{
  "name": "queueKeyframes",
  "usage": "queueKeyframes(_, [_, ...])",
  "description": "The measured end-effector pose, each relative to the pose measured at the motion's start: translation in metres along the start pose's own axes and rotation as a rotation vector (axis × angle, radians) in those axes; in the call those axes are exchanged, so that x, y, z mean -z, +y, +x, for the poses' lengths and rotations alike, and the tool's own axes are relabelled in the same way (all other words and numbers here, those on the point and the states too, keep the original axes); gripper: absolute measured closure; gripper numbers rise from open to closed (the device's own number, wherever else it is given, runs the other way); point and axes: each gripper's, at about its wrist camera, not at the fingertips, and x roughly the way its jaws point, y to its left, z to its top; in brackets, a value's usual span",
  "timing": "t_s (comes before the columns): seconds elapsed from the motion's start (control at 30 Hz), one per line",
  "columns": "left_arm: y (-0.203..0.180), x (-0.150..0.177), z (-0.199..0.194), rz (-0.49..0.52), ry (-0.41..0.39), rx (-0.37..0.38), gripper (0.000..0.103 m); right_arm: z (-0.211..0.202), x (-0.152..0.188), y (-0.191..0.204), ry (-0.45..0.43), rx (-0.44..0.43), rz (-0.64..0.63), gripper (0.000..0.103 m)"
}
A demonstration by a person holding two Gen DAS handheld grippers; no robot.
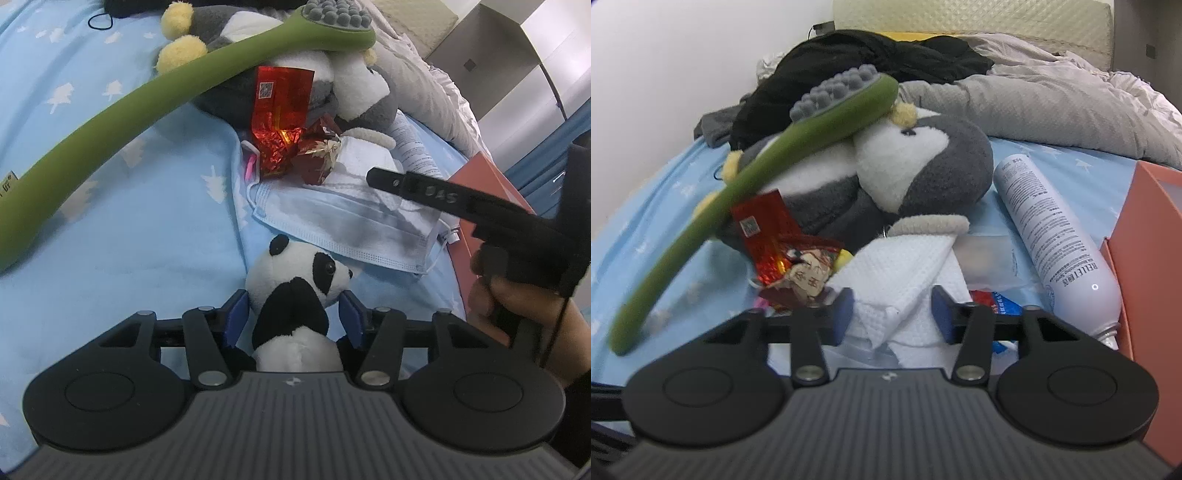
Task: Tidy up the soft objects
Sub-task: 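Grasp the panda plush with the left tool while the right tool grasps the white towel, then lift the panda plush with the left tool while the right tool lifts the towel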
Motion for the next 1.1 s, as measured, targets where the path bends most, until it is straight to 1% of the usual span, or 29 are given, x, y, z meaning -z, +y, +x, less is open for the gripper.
queueKeyframes(0.07, [0.000,-0.001,-0.001,-0.004,0.006,-0.002,0.044,0.002,0.000,0.002,0.004,0.008,-0.008,0.087])
queueKeyframes(0.1, [0.000,-0.001,-0.001,-0.004,0.007,-0.003,0.045,0.000,0.000,0.003,0.000,0.012,-0.008,0.088])
queueKeyframes(0.13, [-0.001,-0.001,-0.002,-0.002,0.004,-0.005,0.045,-0.002,0.000,0.005,-0.009,0.010,-0.012,0.093])
queueKeyframes(0.27, [-0.003,-0.001,-0.006,0.009,-0.011,-0.015,0.047,-0.020,-0.002,0.008,-0.025,-0.002,0.020,0.095])
queueKeyframes(0.43, [-0.009,0.000,-0.023,0.023,-0.046,-0.019,0.048,-0.051,-0.002,0.014,-0.043,-0.016,0.039,0.095])
queueKeyframes(0.6, [-0.014,0.003,-0.039,0.031,-0.071,-0.015,0.054,-0.088,0.006,0.020,-0.049,-0.023,0.056,0.095])
queueKeyframes(0.7, [-0.017,0.007,-0.044,0.044,-0.075,-0.020,0.055,-0.108,0.016,0.022,-0.044,-0.026,0.069,0.095])
queueKeyframes(0.9, [-0.021,0.014,-0.047,0.065,-0.062,-0.037,0.056,-0.133,0.043,0.017,0.016,-0.012,0.123,0.095])
queueKeyframes(1.0, [-0.021,0.015,-0.041,0.067,-0.031,-0.042,0.056,-0.134,0.060,0.012,0.075,0.001,0.164,0.095])
queueKeyframes(1.1, [-0.019,0.015,-0.036,0.057,-0.020,-0.040,0.056,-0.126,0.079,0.004,0.142,0.020,0.209,0.094])
